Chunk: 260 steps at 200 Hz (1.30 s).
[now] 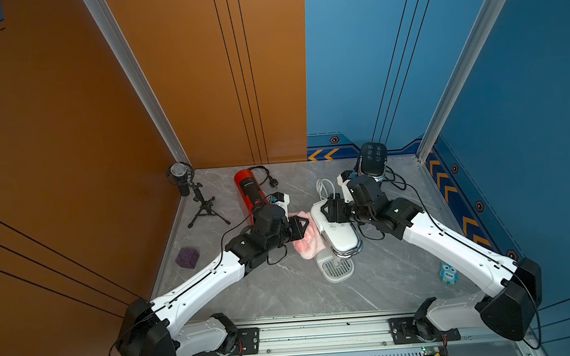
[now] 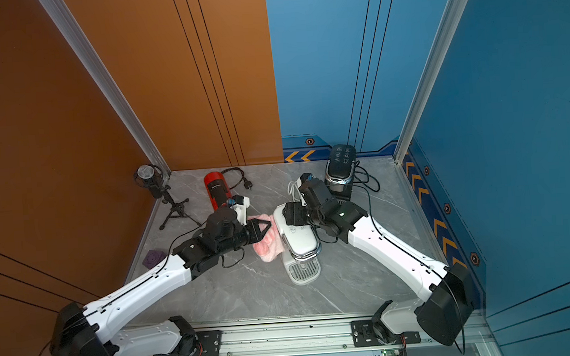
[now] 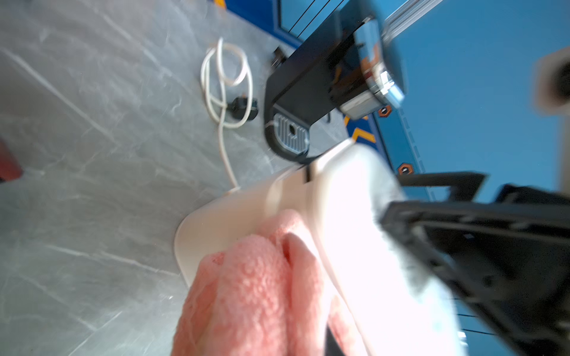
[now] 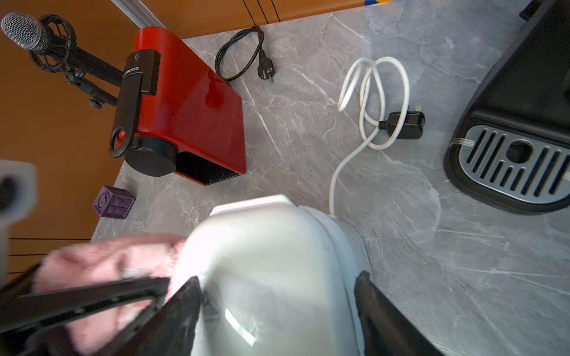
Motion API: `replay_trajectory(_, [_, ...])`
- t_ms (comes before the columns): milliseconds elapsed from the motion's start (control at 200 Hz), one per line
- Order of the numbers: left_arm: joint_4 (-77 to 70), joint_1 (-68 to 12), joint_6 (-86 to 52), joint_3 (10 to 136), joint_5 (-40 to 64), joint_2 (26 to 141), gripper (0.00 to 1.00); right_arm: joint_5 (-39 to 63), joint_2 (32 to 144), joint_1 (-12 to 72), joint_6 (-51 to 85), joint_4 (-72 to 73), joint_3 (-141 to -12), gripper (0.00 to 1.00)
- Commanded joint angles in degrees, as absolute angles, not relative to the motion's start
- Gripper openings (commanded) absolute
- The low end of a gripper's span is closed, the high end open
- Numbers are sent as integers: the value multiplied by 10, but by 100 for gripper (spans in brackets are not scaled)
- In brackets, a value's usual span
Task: Wipe the surface of a coffee machine
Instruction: Wipe the dirt from the surface of the coffee machine.
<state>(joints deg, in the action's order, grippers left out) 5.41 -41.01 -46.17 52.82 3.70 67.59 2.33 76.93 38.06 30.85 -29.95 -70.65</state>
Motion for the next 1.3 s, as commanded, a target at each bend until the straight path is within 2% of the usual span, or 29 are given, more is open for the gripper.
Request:
replay_trajectory(0, [75, -413, -457, 573, -3, 674, 0, 9, 768, 373, 298, -374, -671, 79])
replay_trajectory(265, [72, -425, -485, 518, -89, 682, 0, 16, 751, 369, 305, -373, -654, 79])
replay_trajectory(500, [-44, -452, -521, 423, -117, 713, 0, 21, 743, 372, 304, -367, -639, 78])
replay_trajectory(826, [-154, -498, -545, 349, -169, 820, 0, 27, 737, 377, 306, -341, -600, 78])
replay_trajectory(991, [-187, -501, -542, 358, -170, 868, 0, 26, 729, 378, 307, -331, -579, 78])
replay_trajectory(1296, [-189, -481, -560, 382, -125, 783, 0, 29, 693, 391, 314, -316, -542, 78])
